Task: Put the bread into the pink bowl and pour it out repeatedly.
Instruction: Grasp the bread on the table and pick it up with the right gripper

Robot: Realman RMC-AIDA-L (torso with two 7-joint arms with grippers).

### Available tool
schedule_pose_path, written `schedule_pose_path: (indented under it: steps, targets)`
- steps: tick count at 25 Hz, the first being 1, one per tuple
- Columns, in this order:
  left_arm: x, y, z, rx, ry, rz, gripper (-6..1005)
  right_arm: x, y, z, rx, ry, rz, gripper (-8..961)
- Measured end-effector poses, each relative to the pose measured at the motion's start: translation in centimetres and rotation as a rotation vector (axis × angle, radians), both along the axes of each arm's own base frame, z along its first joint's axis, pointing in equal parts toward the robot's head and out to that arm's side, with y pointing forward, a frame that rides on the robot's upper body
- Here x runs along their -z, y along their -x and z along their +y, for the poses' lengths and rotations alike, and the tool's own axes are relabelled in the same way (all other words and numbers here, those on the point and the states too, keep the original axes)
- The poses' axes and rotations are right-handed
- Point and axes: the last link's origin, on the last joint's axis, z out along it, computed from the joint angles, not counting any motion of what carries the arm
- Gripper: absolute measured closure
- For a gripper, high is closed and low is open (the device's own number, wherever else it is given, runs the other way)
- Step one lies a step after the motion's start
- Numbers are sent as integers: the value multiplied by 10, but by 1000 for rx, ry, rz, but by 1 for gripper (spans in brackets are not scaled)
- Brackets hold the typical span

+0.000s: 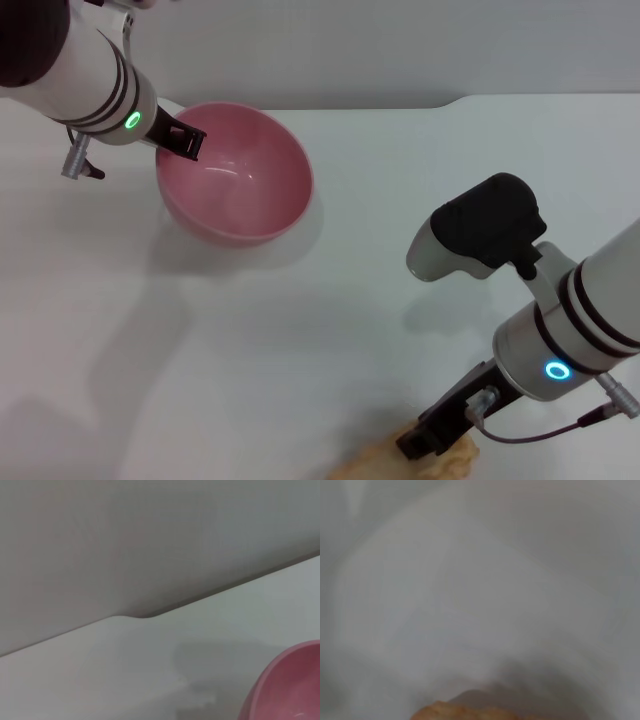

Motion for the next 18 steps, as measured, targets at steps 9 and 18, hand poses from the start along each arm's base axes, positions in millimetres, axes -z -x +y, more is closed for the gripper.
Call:
schedule_pose_path:
  steps: [9, 18]
  targets:
    - [-2, 1, 2, 3, -5, -1, 956, -1, 1, 2, -3, -12, 6, 632]
    - [-3, 1, 3, 9, -5, -1, 956, -3, 5, 8, -19, -34, 17, 679]
